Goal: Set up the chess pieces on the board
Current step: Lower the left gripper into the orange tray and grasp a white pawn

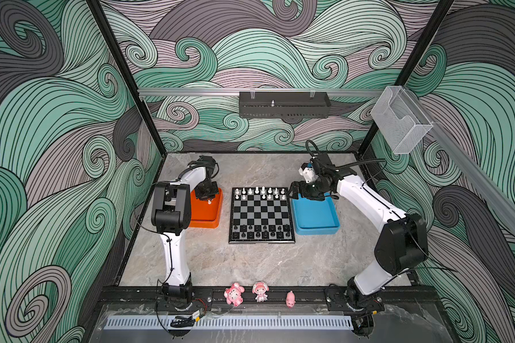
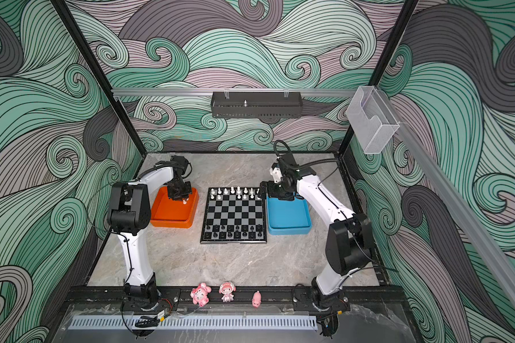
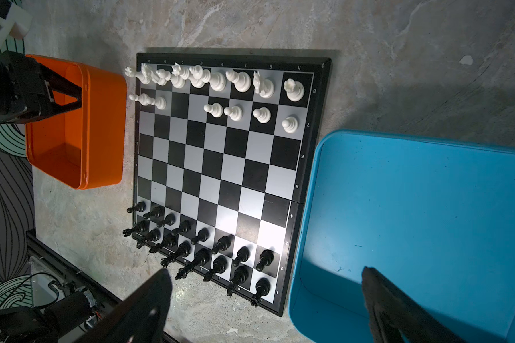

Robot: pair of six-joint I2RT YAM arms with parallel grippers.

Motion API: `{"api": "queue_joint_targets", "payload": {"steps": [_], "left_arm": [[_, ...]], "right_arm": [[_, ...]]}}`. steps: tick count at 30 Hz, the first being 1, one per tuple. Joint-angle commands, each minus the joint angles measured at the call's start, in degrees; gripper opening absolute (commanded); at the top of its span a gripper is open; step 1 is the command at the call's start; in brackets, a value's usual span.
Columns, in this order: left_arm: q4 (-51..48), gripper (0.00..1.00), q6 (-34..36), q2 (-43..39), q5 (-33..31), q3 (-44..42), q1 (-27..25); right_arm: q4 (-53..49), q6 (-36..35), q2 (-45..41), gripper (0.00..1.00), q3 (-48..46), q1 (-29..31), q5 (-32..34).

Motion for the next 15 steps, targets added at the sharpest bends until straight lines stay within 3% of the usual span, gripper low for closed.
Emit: {"api": "queue_joint_targets", "payload": {"steps": [1,15], "left_arm": [[-1.23,0.19,-0.14,0.11,-0.17,1.28,-0.46],[-2.14,0.12,0.56,-1.99,-1.01,-0.15,-0.55]], "right_arm": [[0.09,-0.76,0.47,0.99,-0.46,-0.41,-0.88],[0.03,-0.69,0.21,0.99,-0.43,-0.36,-1.12]]}}
